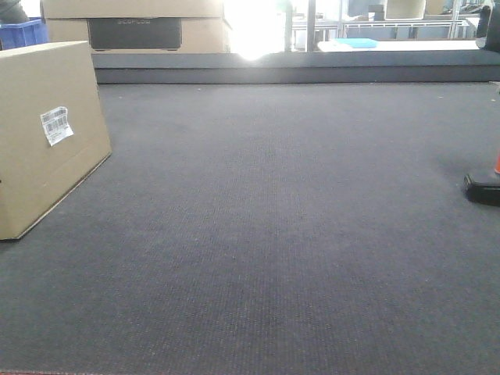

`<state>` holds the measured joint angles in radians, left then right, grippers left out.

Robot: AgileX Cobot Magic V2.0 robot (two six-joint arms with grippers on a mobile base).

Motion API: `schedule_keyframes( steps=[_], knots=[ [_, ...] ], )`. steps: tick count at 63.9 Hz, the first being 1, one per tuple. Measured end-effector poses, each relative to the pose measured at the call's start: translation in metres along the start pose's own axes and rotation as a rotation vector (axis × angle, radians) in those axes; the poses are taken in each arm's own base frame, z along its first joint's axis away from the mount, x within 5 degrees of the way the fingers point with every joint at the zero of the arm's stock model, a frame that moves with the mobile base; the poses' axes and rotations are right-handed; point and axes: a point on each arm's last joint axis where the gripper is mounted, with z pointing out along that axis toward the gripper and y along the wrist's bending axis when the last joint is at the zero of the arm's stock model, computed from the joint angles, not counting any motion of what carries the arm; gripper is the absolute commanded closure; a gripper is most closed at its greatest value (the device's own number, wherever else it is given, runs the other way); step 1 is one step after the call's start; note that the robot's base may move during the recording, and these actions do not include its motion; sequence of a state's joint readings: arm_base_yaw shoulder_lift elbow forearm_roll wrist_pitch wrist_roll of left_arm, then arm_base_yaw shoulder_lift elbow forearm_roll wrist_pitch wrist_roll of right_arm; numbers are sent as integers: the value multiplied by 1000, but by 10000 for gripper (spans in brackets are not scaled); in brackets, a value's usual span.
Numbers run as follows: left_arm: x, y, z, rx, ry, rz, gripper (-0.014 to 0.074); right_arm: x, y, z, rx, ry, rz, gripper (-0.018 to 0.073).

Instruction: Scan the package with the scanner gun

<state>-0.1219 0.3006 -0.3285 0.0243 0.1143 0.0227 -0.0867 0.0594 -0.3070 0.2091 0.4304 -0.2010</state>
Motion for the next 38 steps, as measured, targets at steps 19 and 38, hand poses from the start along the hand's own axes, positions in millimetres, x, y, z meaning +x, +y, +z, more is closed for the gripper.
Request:
schedule_keyframes(
  steps=[19,38],
  knots=[
    [0,0,0,0,0,0,708,0,0,0,0,0,-2,718],
    [0,0,0,0,-2,0,708,0,0,0,0,0,-2,718]
  ],
)
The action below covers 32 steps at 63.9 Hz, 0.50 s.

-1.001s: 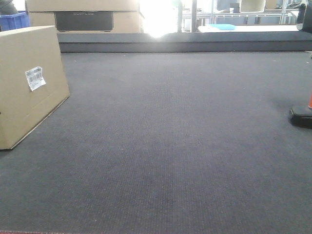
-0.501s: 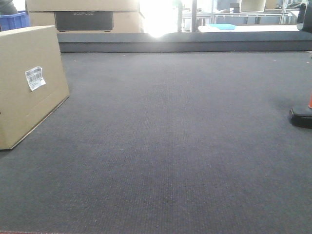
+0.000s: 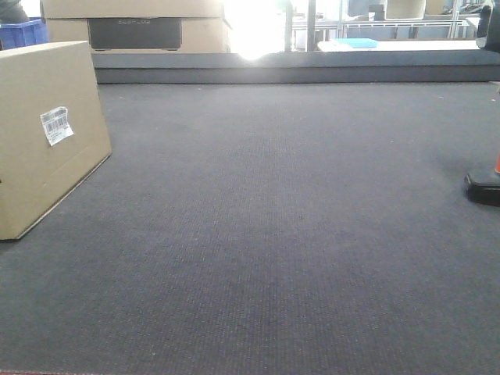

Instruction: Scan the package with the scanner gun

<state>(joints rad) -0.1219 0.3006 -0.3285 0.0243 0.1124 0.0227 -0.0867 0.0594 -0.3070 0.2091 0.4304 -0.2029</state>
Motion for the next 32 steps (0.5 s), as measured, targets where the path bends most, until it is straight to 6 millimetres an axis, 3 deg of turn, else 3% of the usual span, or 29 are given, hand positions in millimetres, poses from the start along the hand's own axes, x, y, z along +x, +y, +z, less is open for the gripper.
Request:
schedule_keyframes(
  steps=[15,32],
  knots=[
    [11,4,-1,-52,3,0,708,0,0,0,0,0,-2,718],
    [71,1,-15,-78,-53,3,708,0,0,0,0,0,-4,718]
  ],
)
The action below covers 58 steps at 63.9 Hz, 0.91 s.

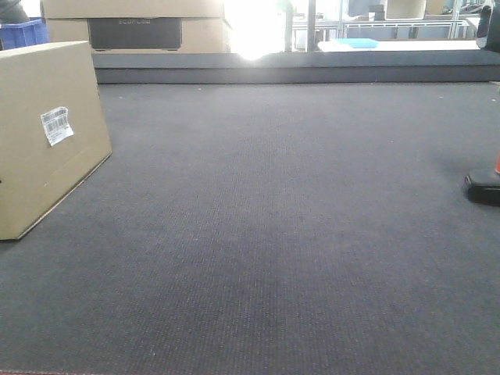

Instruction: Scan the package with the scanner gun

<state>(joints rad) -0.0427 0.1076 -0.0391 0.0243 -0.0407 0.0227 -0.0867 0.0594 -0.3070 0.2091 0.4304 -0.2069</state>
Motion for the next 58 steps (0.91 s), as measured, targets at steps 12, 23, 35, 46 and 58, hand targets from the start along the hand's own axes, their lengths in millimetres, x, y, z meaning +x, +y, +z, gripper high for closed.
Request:
schedule_keyframes(
  steps=[12,23,35,46,58],
  knots=[
    [12,0,-8,-5,3,0,708,0,0,0,0,-2,0,718],
    [13,0,-8,-5,4,0,708,0,0,0,0,-2,0,718],
    [13,0,-8,-5,4,0,708,0,0,0,1,-4,0,718],
    [13,0,-8,-5,4,0,708,0,0,0,1,-4,0,718],
    [13,0,-8,-5,4,0,708,0,0,0,1,-4,0,718]
  ],
)
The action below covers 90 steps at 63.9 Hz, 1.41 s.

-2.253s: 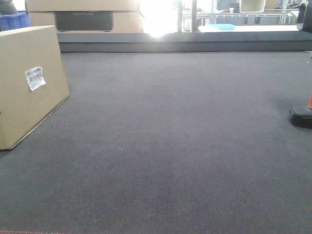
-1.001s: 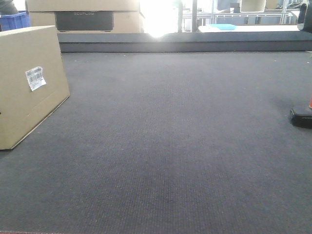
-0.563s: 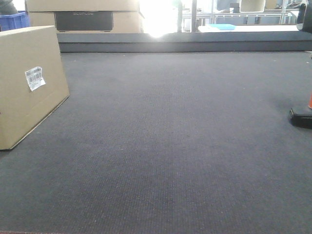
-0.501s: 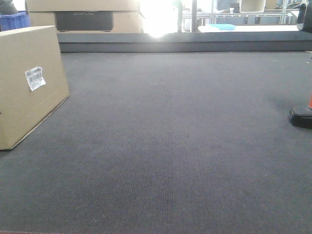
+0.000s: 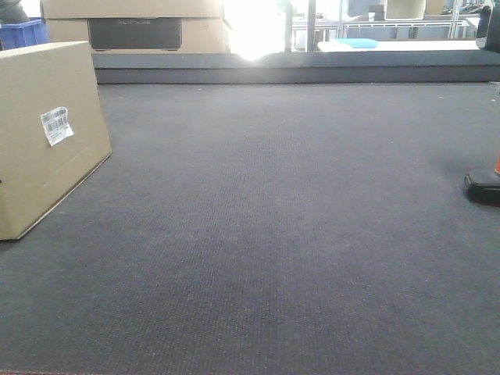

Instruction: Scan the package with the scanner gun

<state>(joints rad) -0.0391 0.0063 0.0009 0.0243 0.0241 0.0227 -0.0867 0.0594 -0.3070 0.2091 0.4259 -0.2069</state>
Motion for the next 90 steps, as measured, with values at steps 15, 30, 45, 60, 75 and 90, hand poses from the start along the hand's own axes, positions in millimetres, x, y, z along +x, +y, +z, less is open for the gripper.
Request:
schedule_keyframes(
  steps=[15,30,45,60,75,90],
  knots=[
    [0,0,0,0,0,0,708,1,-1,2,12,-26,25,718],
    [0,0,0,0,-1,0,708,27,-7,12,73,-72,126,718],
    [0,0,0,0,-1,0,708,68,-9,21,94,-39,137,718],
    [0,0,0,0,-1,0,708,71,-10,21,119,-37,101,718],
    [0,0,0,0,-1,0,708,71,-10,21,119,-45,87,718],
    [0,0,0,-1,-1,0,708,70,-10,21,119,-46,86,718]
  ],
)
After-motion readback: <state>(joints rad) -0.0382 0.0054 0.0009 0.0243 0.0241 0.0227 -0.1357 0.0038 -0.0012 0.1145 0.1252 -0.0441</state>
